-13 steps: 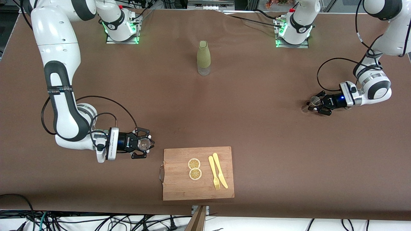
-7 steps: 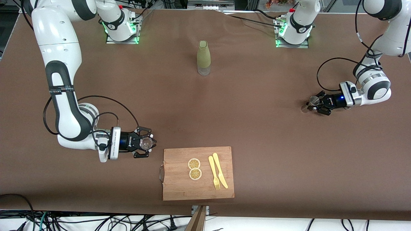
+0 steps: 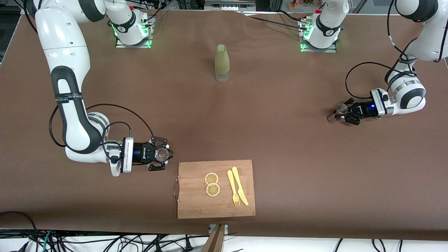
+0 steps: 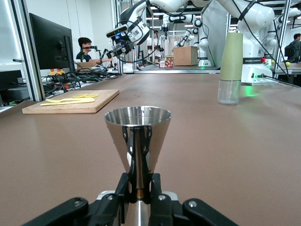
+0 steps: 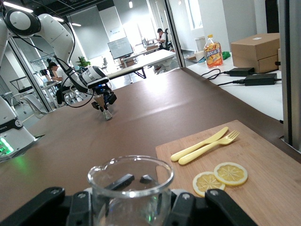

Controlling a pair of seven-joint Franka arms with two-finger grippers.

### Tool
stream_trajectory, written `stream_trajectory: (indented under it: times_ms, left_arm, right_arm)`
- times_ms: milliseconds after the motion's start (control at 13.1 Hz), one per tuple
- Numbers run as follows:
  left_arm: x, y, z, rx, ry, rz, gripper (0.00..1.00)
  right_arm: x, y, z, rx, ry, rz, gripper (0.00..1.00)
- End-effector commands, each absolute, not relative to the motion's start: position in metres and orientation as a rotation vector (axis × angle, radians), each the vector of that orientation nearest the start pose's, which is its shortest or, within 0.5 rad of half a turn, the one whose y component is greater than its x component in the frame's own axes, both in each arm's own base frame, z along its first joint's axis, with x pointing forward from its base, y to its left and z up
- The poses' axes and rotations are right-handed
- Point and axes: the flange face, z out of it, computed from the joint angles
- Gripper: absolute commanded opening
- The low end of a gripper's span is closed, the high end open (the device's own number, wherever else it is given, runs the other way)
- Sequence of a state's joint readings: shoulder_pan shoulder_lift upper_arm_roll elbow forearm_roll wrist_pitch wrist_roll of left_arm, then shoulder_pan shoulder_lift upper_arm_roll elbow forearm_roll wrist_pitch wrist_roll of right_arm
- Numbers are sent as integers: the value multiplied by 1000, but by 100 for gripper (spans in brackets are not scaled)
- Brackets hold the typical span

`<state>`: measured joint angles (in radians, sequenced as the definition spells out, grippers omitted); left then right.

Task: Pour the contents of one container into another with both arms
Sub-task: 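Lift the clear glass with the right gripper toward the cutting board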

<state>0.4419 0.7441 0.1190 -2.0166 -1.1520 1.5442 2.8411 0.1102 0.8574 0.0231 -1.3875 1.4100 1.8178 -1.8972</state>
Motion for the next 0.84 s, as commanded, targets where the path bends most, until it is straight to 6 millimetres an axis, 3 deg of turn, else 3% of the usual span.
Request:
stream_trajectory:
  times_ms: [0, 228, 381, 762]
  left_arm:
    - [453, 170, 88, 1286, -1499, 1376, 0]
    - [482, 142, 111, 1323, -1484, 1287, 0]
    - [508, 113, 130, 1367, -1497, 1223, 0]
    - [547, 9, 139, 1429, -1340, 1261, 0]
  right_arm:
    - [700, 178, 233, -1490, -1134, -831, 9]
    - [697, 184, 234, -1465, -1147, -812, 9]
    - [694, 185, 234, -1446, -1162, -787, 9]
    - [686, 189, 236, -1380, -1190, -747, 9]
